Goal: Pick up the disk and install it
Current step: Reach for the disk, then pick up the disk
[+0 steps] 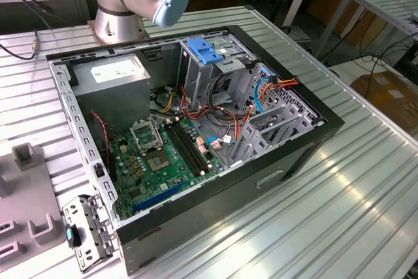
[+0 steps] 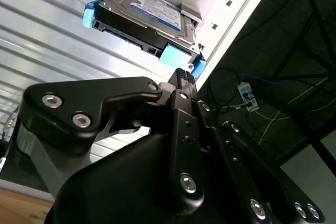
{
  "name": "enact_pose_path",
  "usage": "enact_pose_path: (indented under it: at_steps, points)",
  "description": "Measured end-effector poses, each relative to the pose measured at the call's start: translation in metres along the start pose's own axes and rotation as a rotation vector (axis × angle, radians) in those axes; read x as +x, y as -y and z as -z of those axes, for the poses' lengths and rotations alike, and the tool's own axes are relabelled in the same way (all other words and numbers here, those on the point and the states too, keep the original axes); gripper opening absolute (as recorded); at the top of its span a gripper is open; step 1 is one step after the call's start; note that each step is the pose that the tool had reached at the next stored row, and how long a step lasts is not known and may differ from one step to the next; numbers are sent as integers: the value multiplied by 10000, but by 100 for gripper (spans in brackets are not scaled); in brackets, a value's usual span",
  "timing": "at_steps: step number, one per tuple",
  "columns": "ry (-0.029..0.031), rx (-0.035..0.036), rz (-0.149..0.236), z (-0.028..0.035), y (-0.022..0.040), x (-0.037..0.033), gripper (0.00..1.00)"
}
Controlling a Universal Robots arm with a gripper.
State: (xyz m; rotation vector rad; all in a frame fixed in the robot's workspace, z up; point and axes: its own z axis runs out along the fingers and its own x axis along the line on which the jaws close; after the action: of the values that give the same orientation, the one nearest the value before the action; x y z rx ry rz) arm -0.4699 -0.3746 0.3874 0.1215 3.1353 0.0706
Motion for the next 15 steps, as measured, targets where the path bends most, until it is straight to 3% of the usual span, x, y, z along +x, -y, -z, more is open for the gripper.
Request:
enact_pose_path:
  at_steps: [15]
  points:
    - [-2,0,51,0,2,28,11]
